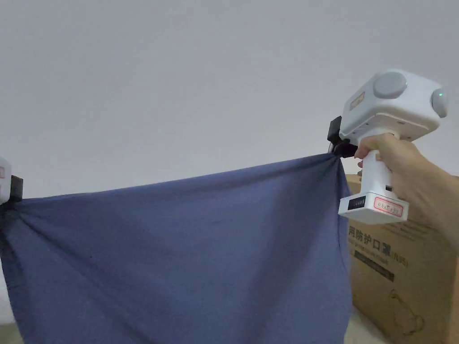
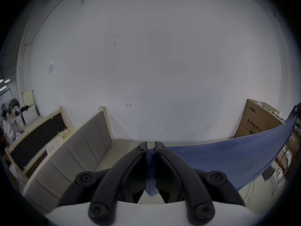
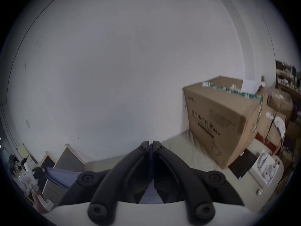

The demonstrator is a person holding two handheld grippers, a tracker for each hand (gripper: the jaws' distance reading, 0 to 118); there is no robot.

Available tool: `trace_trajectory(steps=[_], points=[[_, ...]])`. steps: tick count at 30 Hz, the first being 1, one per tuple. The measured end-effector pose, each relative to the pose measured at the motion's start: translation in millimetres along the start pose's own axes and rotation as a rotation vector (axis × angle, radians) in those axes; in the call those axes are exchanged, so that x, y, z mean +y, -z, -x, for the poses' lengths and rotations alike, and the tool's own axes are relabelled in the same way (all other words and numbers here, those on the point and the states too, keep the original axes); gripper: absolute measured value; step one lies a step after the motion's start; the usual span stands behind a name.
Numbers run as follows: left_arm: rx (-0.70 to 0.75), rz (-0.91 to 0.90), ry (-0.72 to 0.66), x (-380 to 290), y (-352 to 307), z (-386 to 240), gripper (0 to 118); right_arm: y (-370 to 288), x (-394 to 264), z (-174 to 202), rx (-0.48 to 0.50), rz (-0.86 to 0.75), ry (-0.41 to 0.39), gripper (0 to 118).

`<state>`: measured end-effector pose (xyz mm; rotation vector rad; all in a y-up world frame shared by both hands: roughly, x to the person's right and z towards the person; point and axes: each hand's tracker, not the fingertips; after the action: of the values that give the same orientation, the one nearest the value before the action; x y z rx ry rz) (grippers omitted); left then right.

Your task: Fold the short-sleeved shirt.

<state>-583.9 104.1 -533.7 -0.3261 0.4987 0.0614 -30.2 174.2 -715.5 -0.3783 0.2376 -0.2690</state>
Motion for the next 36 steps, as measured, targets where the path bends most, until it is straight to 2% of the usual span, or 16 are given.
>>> trace_trajectory(steps=[2,4,8,11,15,20,24,26,30,33,36], points=[[0.036,-0.052,0.095,13.4,-3.7,-2.3,7,-7.7,7.9,11.1,0.016,-0.010,-0.001,3],[0.069,-0.115,0.037,18.5,-14.9,-0.8,7,-13.9,12.6,15.9,0.044,-0.040,0.020,3],[0.067,-0.081,0.057,14.8,-9.3,-0.6,7,-13.3,3.5,26.0,0.025,-0.039,-0.063,3],[0.077,-0.051,0.065,-12.0,19.2,-1.9,7,8.2,-21.1,20.5,0.023,0.003,-0.054,3],[0.063,0.114,0.094,-82.7,68.3,-8.1,7,58.4,-85.4,7.0,-0.043,0.147,-0.090,3],[0.090,0.306,0.149,-203.4,124.1,-28.9,7,137.2,-191.4,-22.3,-0.106,0.336,-0.058,3],[0.110,0.471,0.089,-302.5,151.8,-35.9,7,187.1,-286.2,-52.8,-0.178,0.518,-0.051,3],[0.113,0.550,0.057,-348.0,157.9,-35.3,7,196.9,-330.6,-69.6,-0.206,0.598,-0.040,3],[0.076,0.661,0.102,-410.4,154.4,-28.6,7,203.5,-392.5,-104.4,-0.226,0.721,-0.011,3],[0.067,0.667,0.089,-431.7,143.9,-11.2,7,188.6,-416.3,-122.3,-0.221,0.732,-0.035,3],[0.023,0.644,-0.014,-440.5,102.9,5.9,7,147.9,-434.2,-141.5,-0.183,0.721,0.003,3]])
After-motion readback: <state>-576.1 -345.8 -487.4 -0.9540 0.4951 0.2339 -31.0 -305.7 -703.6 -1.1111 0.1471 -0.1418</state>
